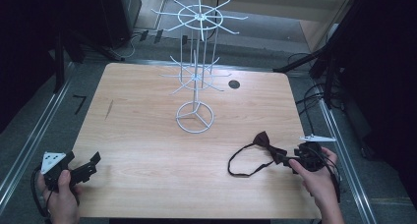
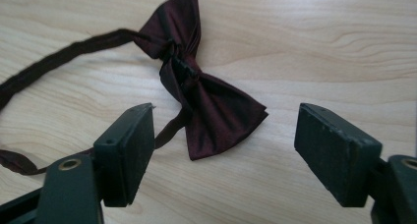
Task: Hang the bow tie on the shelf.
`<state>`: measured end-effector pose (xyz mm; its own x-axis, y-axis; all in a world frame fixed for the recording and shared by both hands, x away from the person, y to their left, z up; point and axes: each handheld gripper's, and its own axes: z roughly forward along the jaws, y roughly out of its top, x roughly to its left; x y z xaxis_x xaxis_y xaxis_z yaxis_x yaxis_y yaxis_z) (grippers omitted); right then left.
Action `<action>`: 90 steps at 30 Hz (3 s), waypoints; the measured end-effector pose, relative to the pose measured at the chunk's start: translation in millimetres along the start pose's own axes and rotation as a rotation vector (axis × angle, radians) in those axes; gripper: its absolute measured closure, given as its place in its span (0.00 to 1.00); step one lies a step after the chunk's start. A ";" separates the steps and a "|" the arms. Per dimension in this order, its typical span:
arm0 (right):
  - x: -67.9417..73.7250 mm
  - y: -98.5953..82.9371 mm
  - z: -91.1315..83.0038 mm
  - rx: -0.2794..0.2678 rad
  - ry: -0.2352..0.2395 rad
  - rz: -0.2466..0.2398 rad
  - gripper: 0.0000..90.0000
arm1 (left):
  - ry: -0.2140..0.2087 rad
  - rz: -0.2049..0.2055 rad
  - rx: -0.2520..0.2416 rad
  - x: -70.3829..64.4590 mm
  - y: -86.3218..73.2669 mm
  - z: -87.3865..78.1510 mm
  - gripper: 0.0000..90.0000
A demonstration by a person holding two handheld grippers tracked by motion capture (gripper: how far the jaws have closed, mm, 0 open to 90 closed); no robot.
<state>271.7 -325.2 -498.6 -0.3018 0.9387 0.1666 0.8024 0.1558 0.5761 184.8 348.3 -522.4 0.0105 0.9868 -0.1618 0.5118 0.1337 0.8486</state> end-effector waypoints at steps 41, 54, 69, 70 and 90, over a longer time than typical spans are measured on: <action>14.4 24.3 36.0 0.252 -0.094 -0.130 0.90 | -0.004 -0.009 -0.002 0.3 0.0 0.4 0.10; 5.2 22.2 26.1 0.114 -0.048 -0.038 0.97 | 0.002 -0.012 -0.002 0.3 0.1 0.5 0.10; 31.9 43.7 -8.5 -0.125 0.032 -0.070 0.97 | 0.007 -0.012 -0.004 0.3 0.0 0.3 0.10; 37.3 46.3 -11.4 -0.149 0.018 -0.089 0.97 | 0.006 -0.011 -0.003 0.4 0.0 0.3 0.10; 78.7 67.7 -25.6 -0.309 0.049 -0.185 0.96 | 0.002 -0.016 -0.007 0.8 -0.1 0.3 0.10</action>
<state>289.1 -248.7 -426.0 -0.4579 0.8862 0.0709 0.5407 0.2143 0.8135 185.0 349.1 -522.8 0.0007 0.9848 -0.1739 0.5061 0.1497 0.8494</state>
